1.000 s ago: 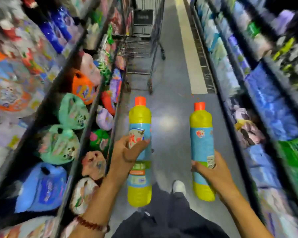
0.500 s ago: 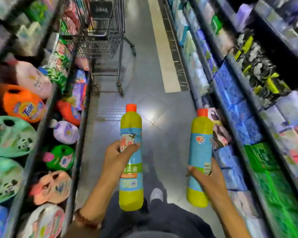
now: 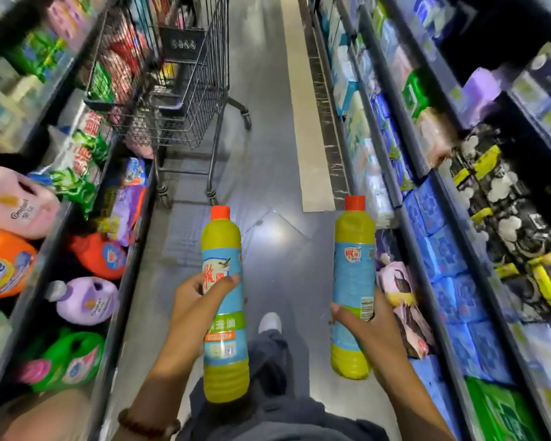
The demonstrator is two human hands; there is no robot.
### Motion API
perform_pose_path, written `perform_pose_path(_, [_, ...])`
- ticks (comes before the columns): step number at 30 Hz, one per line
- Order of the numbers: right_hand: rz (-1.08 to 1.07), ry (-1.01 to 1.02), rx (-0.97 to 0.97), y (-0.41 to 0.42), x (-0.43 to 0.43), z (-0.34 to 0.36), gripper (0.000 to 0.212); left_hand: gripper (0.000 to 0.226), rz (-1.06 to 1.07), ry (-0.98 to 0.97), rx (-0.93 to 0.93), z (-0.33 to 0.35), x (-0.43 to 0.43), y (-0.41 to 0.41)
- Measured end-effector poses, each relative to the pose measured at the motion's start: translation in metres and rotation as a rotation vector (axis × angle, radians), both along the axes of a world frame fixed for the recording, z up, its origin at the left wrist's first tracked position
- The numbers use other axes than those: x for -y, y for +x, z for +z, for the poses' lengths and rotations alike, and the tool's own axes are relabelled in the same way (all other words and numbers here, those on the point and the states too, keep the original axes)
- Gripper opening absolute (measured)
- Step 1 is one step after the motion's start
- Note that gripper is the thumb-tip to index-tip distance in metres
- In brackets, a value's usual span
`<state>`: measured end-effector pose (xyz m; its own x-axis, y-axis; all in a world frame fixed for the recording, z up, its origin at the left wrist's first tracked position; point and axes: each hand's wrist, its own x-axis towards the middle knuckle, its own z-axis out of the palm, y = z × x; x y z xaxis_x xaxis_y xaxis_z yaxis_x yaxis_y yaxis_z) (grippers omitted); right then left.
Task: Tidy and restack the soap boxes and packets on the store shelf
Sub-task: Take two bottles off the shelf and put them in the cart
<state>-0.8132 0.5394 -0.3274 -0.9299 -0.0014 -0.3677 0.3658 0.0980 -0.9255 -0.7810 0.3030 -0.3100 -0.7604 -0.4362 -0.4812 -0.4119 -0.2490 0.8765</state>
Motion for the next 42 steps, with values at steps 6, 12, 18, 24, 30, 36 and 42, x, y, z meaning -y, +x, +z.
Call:
perform_pose_path(6, [-0.059,-0.011,0.035,-0.115,-0.007,0.001,0.032,0.005,-0.071,0.026,-0.045,0.020,-0.006,-0.151])
perform_pose_path(12, [-0.144,-0.076,0.034,-0.243,-0.023,-0.020,0.027,0.007,-0.086,0.017,-0.029,0.019,-0.020,-0.289])
perform_pose_path(18, [-0.012,-0.093,0.014,-0.395,-0.014,-0.024,0.036,0.008,0.070,-0.041,-0.017,0.006,-0.016,-0.405])
perform_pose_path(24, [0.220,-0.026,0.037,-0.531,0.041,-0.018,0.047,0.014,0.232,-0.128,0.020,0.002,0.027,-0.471])
perform_pose_path(30, [0.410,-0.022,0.058,-0.643,0.140,-0.029,0.051,0.020,0.486,-0.112,0.043,-0.013,0.105,-0.531])
perform_pose_path(36, [0.600,-0.032,0.095,-0.737,0.258,-0.033,0.048,0.008,0.703,-0.119,-0.009,-0.009,0.213,-0.594])
perform_pose_path(42, [0.827,-0.010,0.044,-0.803,0.371,-0.018,0.032,0.009,0.878,-0.148,0.015,-0.004,0.295,-0.636])
